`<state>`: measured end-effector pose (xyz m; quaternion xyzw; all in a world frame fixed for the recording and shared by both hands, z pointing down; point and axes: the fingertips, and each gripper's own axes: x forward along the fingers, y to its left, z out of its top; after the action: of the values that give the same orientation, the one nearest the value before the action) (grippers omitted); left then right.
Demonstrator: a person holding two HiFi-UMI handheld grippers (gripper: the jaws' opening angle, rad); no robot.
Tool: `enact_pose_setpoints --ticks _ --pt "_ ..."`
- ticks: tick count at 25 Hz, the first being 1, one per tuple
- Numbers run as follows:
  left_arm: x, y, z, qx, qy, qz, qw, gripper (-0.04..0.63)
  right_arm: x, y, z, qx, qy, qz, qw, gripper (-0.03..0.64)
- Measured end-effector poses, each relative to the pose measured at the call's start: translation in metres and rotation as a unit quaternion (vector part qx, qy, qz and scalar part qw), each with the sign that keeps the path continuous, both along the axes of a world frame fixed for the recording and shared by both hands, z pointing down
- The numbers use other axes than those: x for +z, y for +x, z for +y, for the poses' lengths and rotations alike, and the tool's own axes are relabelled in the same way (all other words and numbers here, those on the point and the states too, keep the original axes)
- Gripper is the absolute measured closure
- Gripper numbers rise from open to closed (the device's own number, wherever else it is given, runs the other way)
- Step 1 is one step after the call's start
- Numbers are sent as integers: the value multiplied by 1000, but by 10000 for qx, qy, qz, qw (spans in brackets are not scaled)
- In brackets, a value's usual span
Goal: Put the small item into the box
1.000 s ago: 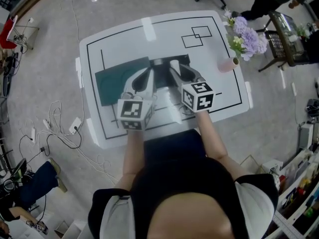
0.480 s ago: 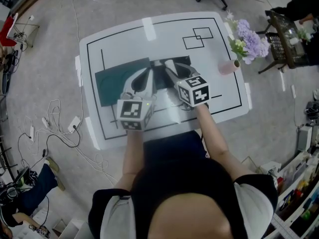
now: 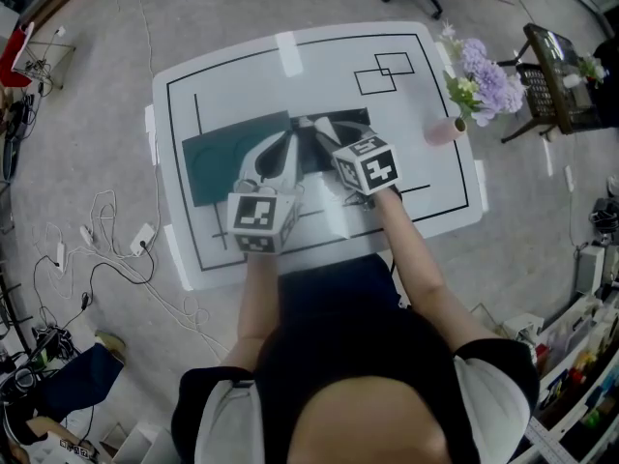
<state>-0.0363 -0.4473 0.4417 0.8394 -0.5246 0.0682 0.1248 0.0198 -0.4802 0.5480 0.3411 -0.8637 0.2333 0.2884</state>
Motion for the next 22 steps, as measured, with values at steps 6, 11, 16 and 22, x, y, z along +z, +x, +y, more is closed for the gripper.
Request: enact_pose_setpoints --ticks 6,11,16,22 --pt "0 -2 -1 -52 -8 10 10000 584 13 -1 -2 -253 -151 420 9987 492" --pt "2 -2 0 -44 -31 25 10000 586 22 -6 -1 -577 -257 750 9952 492" --pt "-1 -7 -2 -134 -4 47 9999 584 31 -11 -1 -883 -363 1065 9897 491" --pt "3 -9 -4 -160 -46 73 9998 584 36 -18 1 -1102 -593 1022 9869 489"
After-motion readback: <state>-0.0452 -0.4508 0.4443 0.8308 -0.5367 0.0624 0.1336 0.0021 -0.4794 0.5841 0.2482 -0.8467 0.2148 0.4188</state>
